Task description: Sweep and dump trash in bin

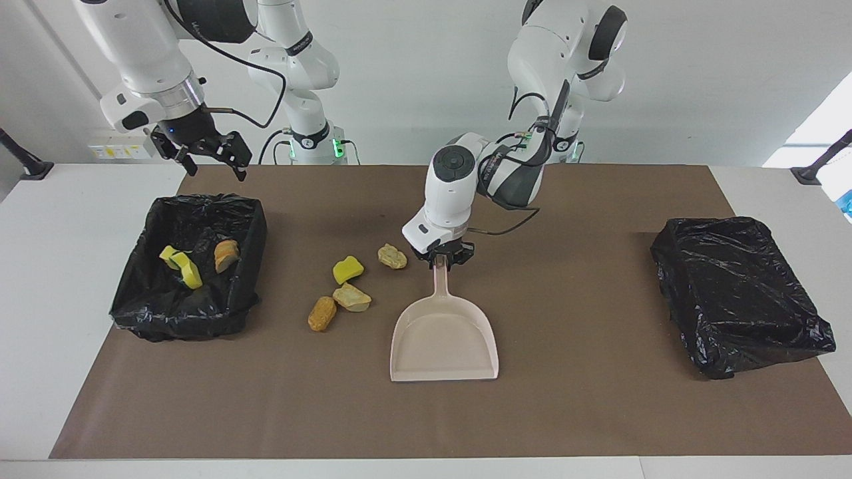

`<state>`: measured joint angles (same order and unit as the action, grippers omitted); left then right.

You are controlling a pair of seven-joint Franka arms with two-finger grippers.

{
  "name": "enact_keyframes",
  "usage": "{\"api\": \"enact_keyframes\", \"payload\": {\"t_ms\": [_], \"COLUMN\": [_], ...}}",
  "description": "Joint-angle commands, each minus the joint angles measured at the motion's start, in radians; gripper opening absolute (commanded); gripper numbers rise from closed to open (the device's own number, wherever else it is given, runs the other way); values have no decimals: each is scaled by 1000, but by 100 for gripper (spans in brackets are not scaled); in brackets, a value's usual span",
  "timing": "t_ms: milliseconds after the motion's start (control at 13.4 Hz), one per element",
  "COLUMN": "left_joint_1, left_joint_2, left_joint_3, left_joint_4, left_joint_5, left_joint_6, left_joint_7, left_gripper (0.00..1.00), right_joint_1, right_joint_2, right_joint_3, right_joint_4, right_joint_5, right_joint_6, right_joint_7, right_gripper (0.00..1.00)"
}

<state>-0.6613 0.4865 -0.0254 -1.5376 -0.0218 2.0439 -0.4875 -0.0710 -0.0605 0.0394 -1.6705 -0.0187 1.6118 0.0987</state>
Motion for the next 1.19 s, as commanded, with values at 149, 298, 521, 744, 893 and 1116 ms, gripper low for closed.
{"api": "enact_keyframes", "payload": {"t_ms": [149,298,521,744,893,1116], "left_joint_1": [89,146,268,383,466,587], "left_joint_2": [-106,-126,-178,-242,-281,-302], "left_joint_3": [7,7,7,7,5,7], "left_joint_4": [-19,-24,-32,-74,-98,-114], "left_joint_5": [48,49,49,48,48,49], "left_joint_6": [-94,-143,-212,-261,-290,-390], "left_joint_7": [168,317,566,809,979,1270], "left_gripper": [0,0,0,0,0,0], "right_joint_1": [29,112,241,388,459,620], "right_joint_2": [4,19,12,-18,-39,-48], "right_joint_3": [8,10,11,11,11,13], "right_joint_4": [-34,-50,-141,-231,-309,-428], "right_joint_5": [25,26,74,86,86,86], "right_joint_6": [57,80,129,180,244,382], "right_joint_7": [27,50,186,346,429,649], "right_gripper": [100,100,100,100,100,100]}}
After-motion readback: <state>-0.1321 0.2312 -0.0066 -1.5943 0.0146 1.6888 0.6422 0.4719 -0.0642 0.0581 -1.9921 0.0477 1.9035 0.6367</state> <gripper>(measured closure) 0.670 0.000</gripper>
